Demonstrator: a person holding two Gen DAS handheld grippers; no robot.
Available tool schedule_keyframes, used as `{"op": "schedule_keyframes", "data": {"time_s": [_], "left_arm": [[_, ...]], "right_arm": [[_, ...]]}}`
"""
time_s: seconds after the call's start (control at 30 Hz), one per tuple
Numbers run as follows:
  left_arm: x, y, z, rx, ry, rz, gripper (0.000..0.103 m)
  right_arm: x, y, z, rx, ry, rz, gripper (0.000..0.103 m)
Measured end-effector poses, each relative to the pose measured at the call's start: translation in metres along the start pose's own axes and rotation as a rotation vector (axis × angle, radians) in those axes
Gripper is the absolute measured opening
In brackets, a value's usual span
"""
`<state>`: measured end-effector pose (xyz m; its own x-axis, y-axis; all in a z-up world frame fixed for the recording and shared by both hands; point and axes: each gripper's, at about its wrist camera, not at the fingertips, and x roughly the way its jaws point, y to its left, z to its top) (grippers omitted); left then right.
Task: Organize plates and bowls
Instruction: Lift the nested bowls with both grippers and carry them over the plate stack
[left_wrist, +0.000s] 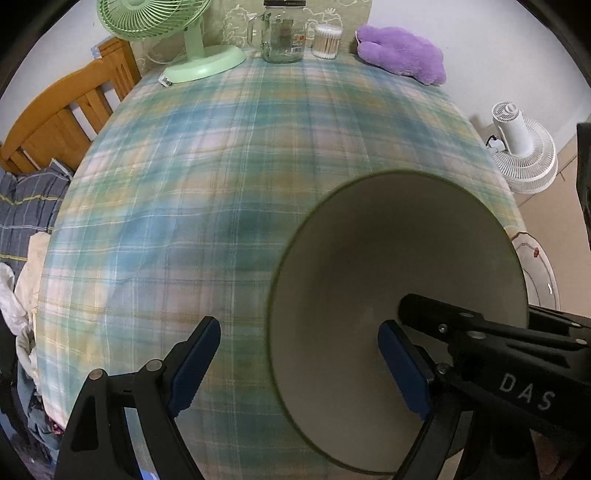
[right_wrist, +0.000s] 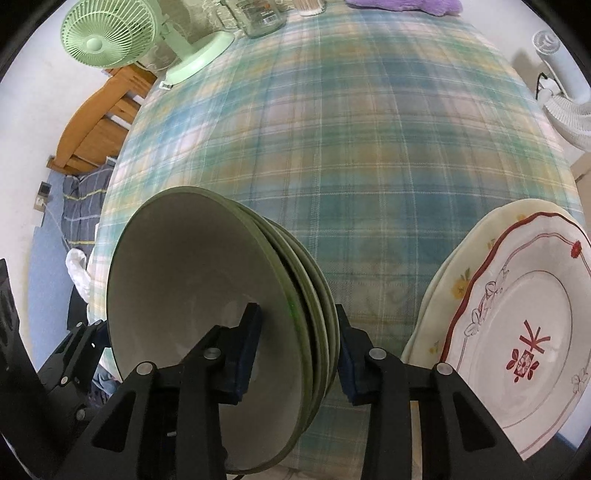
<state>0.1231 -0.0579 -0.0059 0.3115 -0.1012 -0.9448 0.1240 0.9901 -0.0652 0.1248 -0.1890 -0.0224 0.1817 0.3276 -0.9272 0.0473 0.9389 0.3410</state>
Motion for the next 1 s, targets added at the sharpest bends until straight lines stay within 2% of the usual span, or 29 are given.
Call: {"op": "schedule_keyframes", "data": {"time_s": [0.2, 0.33, 0.5, 0.57, 1.0], "left_arm": [[0.007, 0.005, 0.003, 0.024, 0.01, -0.082, 0.084], [0.013, 0.004, 0.002, 0.038, 0.008, -0.124, 0.085], [0.014, -0.002, 0.002, 0.063, -0.008, -0.179, 0.075], [0.012, -0.005, 0.002, 0.08, -0.019, -0.208, 0.062], [0.002, 0.004, -0.002, 0.078, -0.017, -0.242, 0.062]], "right_arm": [[-0.001, 0.005, -0.002, 0.047, -0.017, -0.052, 0.041], [-0.003, 0.009, -0.005, 0.054, -0.044, -0.096, 0.041], [-0.004, 0.01, -0.008, 0.07, -0.085, -0.116, 0.041], [-0.005, 0.01, -0.009, 0.073, -0.102, -0.116, 0.041], [-0.01, 0.025, -0.013, 0.067, -0.132, -0.162, 0.041]]}}
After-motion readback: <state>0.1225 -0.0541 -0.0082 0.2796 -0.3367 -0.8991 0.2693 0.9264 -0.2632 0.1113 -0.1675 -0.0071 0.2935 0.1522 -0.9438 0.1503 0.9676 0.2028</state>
